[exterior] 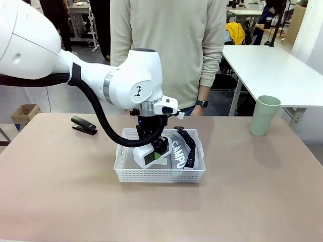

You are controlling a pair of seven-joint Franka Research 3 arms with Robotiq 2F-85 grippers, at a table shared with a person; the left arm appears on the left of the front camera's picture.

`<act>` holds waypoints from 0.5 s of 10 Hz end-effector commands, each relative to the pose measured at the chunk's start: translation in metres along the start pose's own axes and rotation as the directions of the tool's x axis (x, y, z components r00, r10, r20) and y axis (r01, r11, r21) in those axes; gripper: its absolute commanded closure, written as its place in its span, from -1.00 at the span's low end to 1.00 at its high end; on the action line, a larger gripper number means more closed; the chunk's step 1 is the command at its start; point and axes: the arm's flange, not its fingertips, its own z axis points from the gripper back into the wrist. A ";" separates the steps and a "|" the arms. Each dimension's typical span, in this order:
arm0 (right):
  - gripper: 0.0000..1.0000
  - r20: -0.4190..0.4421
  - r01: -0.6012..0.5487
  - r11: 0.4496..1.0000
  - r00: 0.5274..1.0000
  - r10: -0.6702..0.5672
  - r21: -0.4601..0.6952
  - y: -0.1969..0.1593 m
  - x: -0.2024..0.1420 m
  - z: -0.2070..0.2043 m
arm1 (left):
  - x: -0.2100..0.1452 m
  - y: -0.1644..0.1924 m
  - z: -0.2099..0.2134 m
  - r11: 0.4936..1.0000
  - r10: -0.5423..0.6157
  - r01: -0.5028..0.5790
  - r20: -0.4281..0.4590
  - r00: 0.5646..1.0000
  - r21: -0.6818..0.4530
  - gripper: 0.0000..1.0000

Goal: Efficiently arrange items inside the basket to fit them all.
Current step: Pick up the Digital clock and place it inside the Organizing basket.

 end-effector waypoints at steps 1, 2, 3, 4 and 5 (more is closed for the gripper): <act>-1.00 0.020 -0.025 0.999 1.000 0.024 0.022 0.000 -0.001 0.006 | -0.005 -0.001 0.001 1.000 0.020 -0.019 -0.002 1.000 0.023 -0.02; -1.00 0.020 -0.025 0.999 1.000 0.024 0.022 0.000 -0.001 0.006 | -0.005 0.000 0.000 1.000 0.018 -0.018 -0.005 1.000 0.025 -0.09; -1.00 0.020 -0.025 0.999 1.000 0.024 0.022 0.000 -0.001 0.006 | -0.004 0.001 -0.001 1.000 0.011 -0.010 -0.011 1.000 0.018 -1.00; -1.00 0.020 -0.025 0.999 1.000 0.024 0.022 0.000 -0.001 0.006 | -0.003 0.002 -0.001 1.000 0.008 -0.007 -0.017 1.000 0.019 -1.00; -1.00 0.020 -0.025 0.999 1.000 0.024 0.022 0.000 -0.001 0.006 | -0.003 0.002 -0.001 1.000 0.007 -0.006 -0.017 1.000 0.019 -1.00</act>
